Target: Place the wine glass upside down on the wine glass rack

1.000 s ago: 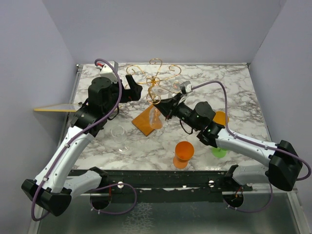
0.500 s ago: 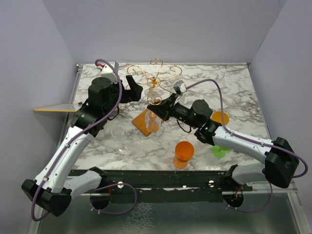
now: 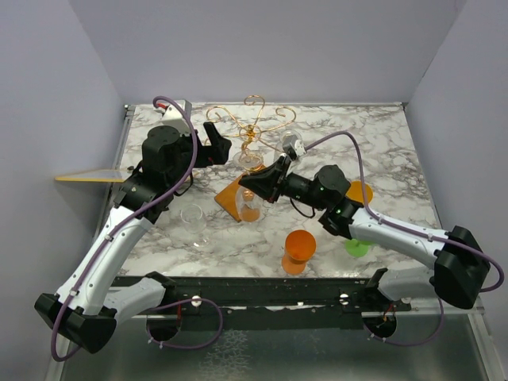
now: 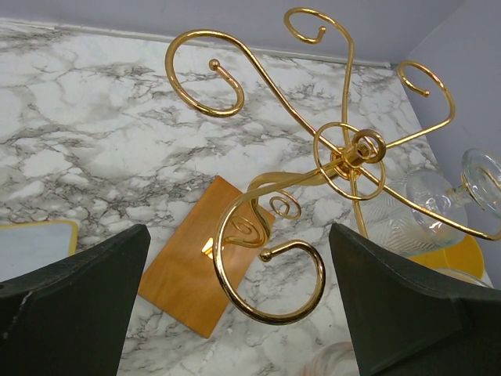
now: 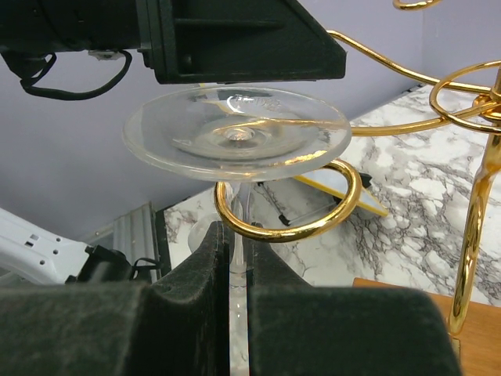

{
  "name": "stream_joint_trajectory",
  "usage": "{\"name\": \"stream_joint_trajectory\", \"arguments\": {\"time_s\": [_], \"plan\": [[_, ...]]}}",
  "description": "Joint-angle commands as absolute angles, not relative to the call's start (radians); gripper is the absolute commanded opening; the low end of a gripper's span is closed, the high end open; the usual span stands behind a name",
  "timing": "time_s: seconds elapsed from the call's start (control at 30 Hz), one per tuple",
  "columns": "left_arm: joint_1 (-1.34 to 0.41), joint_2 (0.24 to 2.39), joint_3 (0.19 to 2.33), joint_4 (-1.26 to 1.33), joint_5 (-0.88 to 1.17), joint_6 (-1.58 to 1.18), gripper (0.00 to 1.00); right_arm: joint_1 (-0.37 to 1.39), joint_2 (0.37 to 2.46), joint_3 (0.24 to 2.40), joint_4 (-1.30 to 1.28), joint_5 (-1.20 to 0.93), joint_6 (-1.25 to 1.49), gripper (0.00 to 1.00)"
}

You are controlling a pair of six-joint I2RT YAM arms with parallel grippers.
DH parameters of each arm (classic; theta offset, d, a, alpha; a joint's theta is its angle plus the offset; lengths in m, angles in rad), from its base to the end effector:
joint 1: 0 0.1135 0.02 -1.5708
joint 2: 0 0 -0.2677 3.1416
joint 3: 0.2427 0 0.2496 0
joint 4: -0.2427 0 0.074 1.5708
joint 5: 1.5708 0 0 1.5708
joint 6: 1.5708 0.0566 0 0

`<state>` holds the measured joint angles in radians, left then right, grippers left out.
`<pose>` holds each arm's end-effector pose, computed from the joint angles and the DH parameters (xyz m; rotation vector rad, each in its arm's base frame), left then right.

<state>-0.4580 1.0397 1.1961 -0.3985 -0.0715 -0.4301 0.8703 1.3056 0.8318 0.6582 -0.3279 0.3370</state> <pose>0.2180 -0.1030 0.4100 -0.0260 1.8485 -0.5620 0.1912 0.2550 0.3381 -0.6754 1.3523 1.2149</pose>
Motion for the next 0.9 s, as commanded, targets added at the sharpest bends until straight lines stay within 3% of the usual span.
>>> {"name": "stream_joint_trajectory", "arguments": {"time_s": [0.0, 0.33, 0.53, 0.87], "plan": [[-0.452, 1.022, 1.189, -0.397, -0.069, -0.433, 0.97, 0.875, 1.245, 0.804, 0.739, -0.347, 0.319, 0.01], [-0.451, 1.022, 1.192, -0.402, -0.069, -0.424, 0.97, 0.875, 1.202, 0.745, 0.742, -0.106, 0.328, 0.01], [-0.451, 1.025, 1.195, -0.403, -0.066, -0.422, 0.97, 0.875, 1.243, 0.782, 0.676, -0.096, 0.318, 0.01], [-0.451, 1.019, 1.201, -0.403, -0.057, -0.413, 0.99, 0.875, 1.277, 0.774, 0.664, -0.123, 0.319, 0.48]]}}
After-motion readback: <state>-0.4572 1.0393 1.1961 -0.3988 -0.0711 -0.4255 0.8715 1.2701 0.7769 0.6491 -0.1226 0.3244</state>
